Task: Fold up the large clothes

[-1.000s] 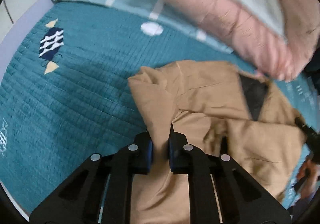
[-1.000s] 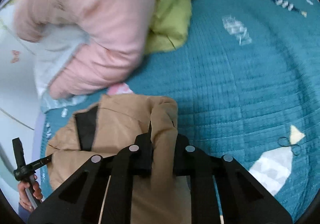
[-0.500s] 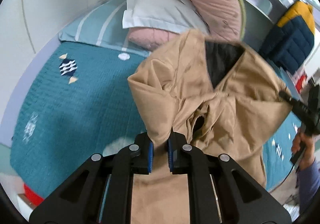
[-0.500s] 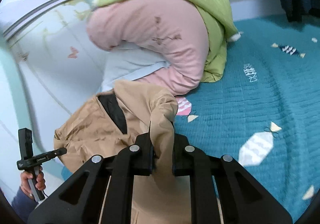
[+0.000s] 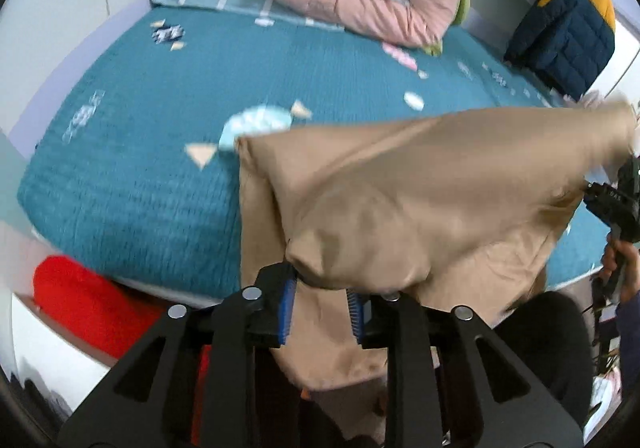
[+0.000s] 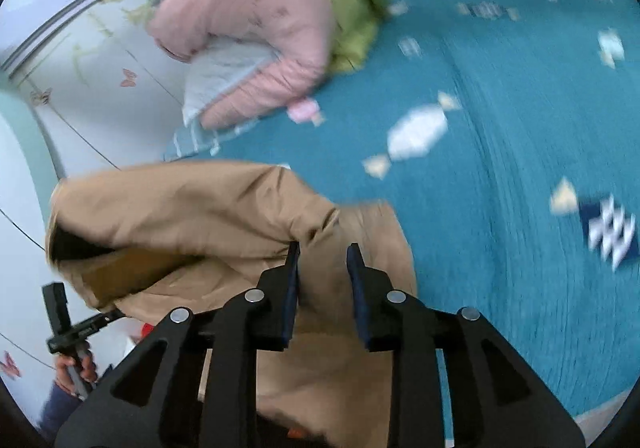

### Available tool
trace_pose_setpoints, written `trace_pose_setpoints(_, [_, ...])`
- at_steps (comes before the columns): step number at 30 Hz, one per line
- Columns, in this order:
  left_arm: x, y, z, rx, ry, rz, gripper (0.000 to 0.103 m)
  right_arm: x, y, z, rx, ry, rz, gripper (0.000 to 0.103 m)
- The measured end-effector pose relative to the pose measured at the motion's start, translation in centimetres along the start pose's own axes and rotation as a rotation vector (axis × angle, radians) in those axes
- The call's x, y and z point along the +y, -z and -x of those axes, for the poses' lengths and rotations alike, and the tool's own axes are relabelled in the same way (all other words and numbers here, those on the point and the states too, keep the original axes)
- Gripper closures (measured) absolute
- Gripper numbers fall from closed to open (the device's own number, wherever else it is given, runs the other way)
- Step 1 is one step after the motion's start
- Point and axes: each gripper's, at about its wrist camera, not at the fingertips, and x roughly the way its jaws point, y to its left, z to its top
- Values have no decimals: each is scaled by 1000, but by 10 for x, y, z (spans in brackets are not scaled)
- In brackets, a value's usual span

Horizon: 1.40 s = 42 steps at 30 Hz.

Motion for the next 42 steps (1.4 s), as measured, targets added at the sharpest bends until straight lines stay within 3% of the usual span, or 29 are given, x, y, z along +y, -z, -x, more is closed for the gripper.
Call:
trace_pose_setpoints(1, [1, 10, -1, 23, -11, -7, 68, -4, 7, 1, 21, 18, -12, 68])
trace_pose_setpoints(2, [1, 16, 0, 32, -30, -9, 49, -8, 14, 5, 30, 30, -19, 64])
trace_pose_setpoints(4, [3, 26, 6, 27, -84, -24, 32, -13, 23, 13, 42, 42, -29, 54])
trace_pose_setpoints(7, [13, 34, 21, 13, -110, -37, 27, -15, 35, 34, 66, 65, -4, 48])
trace_pose_setpoints(11, [38, 33, 43, -14, -102, 55, 26, -11, 41, 64, 73, 94, 36, 46])
trace_pose_setpoints(15, [48, 26, 67, -108, -86, 166, 24, 13, 29, 88, -9, 62, 61, 46])
trace_pose_setpoints(18, [37, 15, 78, -178, -45, 210, 24, 33, 18, 80, -25, 20, 52, 47])
trace_pose_setpoints(19, [32, 11, 77, -180, -34, 211, 23, 38, 15, 67, -12, 14, 39, 53])
trace_pose_setpoints(22, [0, -3, 59, -121, -24, 155, 23, 37, 13, 20, 74, -8, -36, 66])
trace_pose_setpoints(24, [-28, -6, 41, -77, -24, 81, 23, 29, 21, -14, 163, 91, -69, 70])
trace_pose_setpoints(25, [-37, -7, 29, -37, -28, 61, 19, 19, 33, -39, 248, 139, -113, 70])
trace_pose_setpoints(28, [-43, 1, -10, 107, -70, 59, 16, -5, 69, -80, 394, 178, -190, 72])
trace_pose_setpoints(30, [-33, 10, -41, 210, -154, 104, 16, -9, 69, -77, 375, 169, -227, 72])
trace_pose_setpoints(32, [-14, 18, -57, 261, -150, 196, 16, -7, 65, -71, 367, 190, -207, 71])
trace_pose_setpoints(34, [4, 24, -57, 246, -96, 290, 16, 4, 62, -56, 312, 186, -177, 68])
trace_pose_setpoints(36, [24, 28, -45, 190, 8, 389, 16, 27, 57, -37, 218, 164, -100, 68])
trace_pose_setpoints(38, [40, 30, -35, 139, 55, 455, 16, 57, 54, -26, 150, 134, -21, 68])
trace_pose_setpoints(42, [54, 34, -34, 125, 44, 513, 14, 120, 51, -45, 129, -7, 125, 71])
